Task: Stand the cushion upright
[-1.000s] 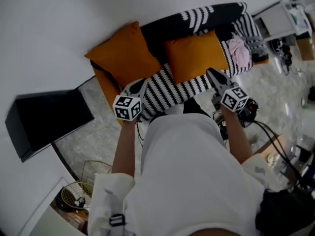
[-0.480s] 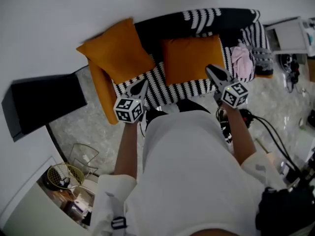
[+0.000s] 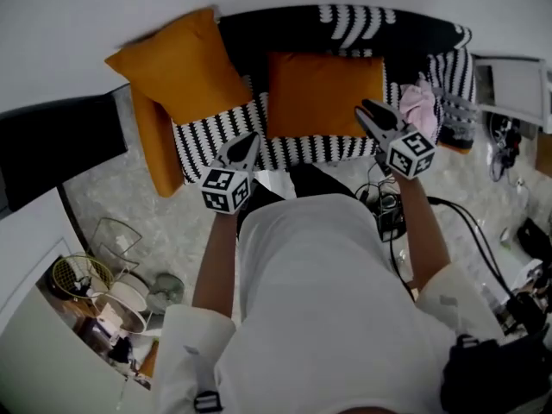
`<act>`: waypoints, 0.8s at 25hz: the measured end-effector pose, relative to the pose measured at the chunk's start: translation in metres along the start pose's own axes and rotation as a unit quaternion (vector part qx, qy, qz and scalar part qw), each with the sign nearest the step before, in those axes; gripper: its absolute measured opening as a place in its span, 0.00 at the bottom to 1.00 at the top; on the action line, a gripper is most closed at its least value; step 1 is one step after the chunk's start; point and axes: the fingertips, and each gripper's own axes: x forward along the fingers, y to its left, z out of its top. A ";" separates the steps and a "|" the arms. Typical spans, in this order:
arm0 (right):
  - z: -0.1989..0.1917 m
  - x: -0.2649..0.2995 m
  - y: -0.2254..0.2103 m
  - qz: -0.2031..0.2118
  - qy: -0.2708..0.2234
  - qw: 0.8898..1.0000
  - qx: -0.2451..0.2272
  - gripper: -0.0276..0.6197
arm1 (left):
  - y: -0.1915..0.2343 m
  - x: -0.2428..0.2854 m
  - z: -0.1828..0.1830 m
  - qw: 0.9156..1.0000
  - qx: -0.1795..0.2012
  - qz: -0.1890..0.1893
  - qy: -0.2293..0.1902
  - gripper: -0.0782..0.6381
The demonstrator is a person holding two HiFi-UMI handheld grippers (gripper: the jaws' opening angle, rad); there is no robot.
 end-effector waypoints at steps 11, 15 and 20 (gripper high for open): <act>-0.034 0.069 -0.071 0.056 0.091 0.992 -0.063 0.32 | 0.014 0.060 -0.054 0.998 -0.044 0.040 0.036 0.19; -0.059 0.099 -0.089 0.069 0.117 0.988 -0.067 0.35 | 0.020 0.086 -0.089 0.993 -0.093 0.048 0.048 0.23; -0.093 0.135 -0.105 0.082 0.157 0.980 -0.089 0.41 | 0.027 0.117 -0.130 0.982 -0.164 0.073 0.051 0.28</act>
